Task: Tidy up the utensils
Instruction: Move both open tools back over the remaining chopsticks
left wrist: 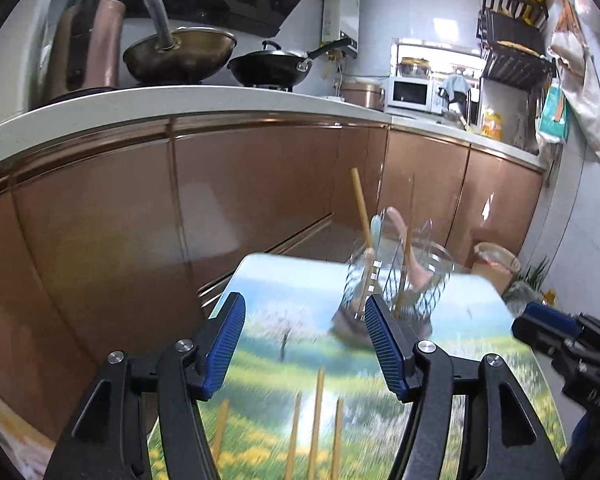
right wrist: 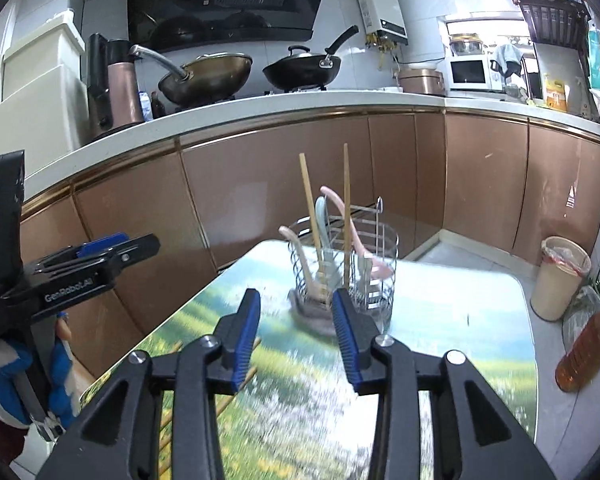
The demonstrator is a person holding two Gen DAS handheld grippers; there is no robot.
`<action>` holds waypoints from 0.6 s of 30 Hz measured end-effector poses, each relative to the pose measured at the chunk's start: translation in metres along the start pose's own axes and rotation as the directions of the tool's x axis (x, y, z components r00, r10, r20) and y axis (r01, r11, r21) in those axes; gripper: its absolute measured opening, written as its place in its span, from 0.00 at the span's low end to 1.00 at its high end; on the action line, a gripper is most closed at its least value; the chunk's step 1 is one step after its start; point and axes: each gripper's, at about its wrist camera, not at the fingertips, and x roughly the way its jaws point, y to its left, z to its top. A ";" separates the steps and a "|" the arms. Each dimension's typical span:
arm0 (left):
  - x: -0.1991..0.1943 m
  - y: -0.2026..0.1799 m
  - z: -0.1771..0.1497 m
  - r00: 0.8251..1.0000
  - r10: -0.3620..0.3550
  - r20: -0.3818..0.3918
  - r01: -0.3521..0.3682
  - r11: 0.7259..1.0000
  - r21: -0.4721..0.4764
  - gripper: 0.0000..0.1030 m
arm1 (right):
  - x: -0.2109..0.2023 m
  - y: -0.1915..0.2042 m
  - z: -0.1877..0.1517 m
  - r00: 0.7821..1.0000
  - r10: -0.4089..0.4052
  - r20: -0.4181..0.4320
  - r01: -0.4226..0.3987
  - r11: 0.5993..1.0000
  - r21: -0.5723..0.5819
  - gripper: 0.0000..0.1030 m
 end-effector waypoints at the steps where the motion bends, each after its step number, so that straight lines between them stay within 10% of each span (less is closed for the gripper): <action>1: -0.006 0.002 -0.004 1.000 0.013 -0.007 -0.013 1.000 0.006 0.60 | -0.004 0.001 -0.002 1.000 0.002 -0.005 -0.002 1.000 0.000 0.35; 18: -0.044 0.059 -0.039 0.987 0.050 -0.155 -0.047 0.999 0.020 0.47 | -0.013 0.023 -0.040 0.981 0.054 -0.185 -0.045 0.998 0.053 0.35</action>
